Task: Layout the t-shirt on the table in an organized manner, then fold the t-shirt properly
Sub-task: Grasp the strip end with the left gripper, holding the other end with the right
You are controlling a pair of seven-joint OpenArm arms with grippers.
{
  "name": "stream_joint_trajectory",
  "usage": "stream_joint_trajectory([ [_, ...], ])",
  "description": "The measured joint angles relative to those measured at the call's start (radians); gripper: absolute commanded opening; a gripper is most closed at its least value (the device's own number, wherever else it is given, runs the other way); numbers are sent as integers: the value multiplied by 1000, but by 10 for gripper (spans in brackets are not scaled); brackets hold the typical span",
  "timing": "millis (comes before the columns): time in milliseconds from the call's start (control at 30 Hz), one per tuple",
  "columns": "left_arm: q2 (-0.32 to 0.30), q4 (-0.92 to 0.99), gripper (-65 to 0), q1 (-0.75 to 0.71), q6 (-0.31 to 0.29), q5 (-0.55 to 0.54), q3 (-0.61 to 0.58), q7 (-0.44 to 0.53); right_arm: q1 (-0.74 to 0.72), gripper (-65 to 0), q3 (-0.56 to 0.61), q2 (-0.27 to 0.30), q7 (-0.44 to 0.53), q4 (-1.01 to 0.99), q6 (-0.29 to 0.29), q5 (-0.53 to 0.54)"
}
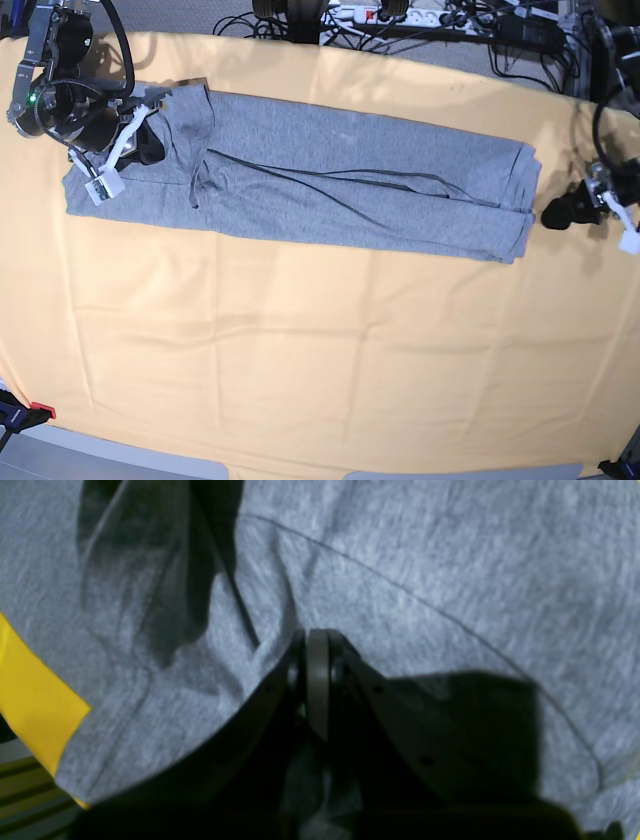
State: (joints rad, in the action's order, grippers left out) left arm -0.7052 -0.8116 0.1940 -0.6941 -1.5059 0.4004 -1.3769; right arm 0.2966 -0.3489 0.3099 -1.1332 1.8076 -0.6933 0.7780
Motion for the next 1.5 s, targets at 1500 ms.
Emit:
stream_joint_trajectory([
  [1500,113,-208,-317,-19,-9,64,-103,-21,-6,-650,0,0,-3,-1,0,7],
])
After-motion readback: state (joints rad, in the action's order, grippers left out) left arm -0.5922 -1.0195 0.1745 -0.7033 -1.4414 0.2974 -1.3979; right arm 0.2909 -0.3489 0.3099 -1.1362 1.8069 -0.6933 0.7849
